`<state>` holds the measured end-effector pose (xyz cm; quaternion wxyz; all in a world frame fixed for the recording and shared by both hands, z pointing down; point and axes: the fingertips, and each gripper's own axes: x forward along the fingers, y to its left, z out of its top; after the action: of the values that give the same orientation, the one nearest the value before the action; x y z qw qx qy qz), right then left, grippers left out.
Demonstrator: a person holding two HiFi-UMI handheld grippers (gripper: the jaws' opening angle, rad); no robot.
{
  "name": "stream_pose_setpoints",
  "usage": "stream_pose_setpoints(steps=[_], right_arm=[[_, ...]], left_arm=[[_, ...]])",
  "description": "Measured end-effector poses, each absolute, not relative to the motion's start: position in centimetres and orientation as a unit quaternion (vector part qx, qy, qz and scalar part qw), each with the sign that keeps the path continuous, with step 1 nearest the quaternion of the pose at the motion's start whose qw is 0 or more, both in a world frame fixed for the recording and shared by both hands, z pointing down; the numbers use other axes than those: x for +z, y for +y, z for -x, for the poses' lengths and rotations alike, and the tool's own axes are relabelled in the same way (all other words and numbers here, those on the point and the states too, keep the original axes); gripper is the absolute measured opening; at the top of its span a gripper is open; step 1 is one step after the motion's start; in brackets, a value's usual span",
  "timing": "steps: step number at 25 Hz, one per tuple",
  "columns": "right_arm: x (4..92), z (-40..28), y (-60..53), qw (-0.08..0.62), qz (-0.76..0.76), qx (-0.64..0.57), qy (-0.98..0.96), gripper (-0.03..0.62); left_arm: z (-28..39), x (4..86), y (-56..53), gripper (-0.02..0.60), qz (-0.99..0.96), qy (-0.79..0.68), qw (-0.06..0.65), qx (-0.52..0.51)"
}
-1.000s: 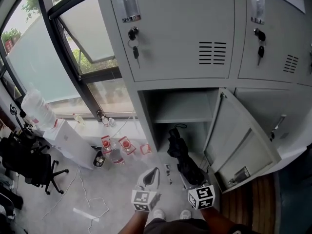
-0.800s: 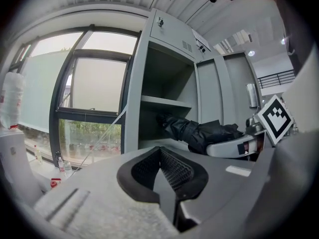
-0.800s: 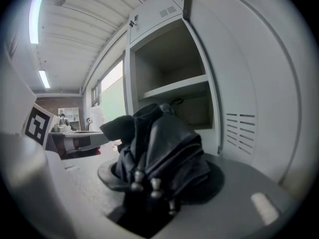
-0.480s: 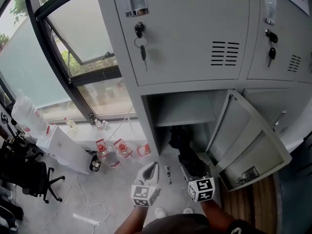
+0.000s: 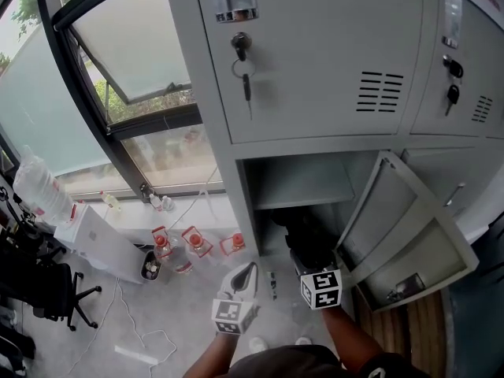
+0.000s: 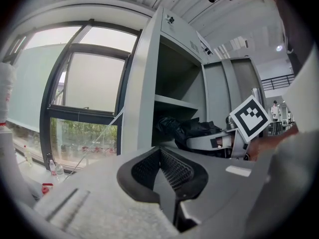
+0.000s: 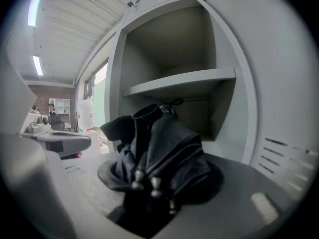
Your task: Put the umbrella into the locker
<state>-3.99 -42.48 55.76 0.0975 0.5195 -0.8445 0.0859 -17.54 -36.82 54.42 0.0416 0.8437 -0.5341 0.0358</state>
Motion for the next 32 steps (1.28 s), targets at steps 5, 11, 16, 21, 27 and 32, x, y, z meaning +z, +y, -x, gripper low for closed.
stream_pose_setpoints(steps=[5, 11, 16, 21, 27, 32], right_arm=[[56.2, 4.8, -45.4, 0.114, -0.519, 0.08, -0.843, 0.242], [56.8, 5.6, -48.6, 0.141, -0.517, 0.087, -0.84, 0.242], [57.8, 6.1, -50.4, 0.162, -0.52, 0.1, -0.832, 0.242], [59.3, 5.9, -51.7, 0.188, -0.526, 0.117, -0.821, 0.242], [60.6, 5.5, -52.7, 0.221, -0.535, 0.137, -0.804, 0.242], [61.4, 5.5, -53.5, 0.246, -0.539, 0.146, -0.792, 0.242]], left_arm=[[17.8, 54.8, -37.1, 0.005, -0.843, -0.535, 0.047, 0.037], [18.1, 55.0, -37.5, 0.005, -0.841, -0.538, 0.05, 0.035], [18.1, 55.2, -37.4, 0.005, -0.841, -0.537, 0.053, 0.036], [18.5, 55.1, -37.5, 0.005, -0.838, -0.541, 0.054, 0.033], [18.7, 55.2, -37.5, 0.005, -0.837, -0.543, 0.054, 0.032], [18.6, 55.2, -37.4, 0.005, -0.837, -0.543, 0.055, 0.032]])
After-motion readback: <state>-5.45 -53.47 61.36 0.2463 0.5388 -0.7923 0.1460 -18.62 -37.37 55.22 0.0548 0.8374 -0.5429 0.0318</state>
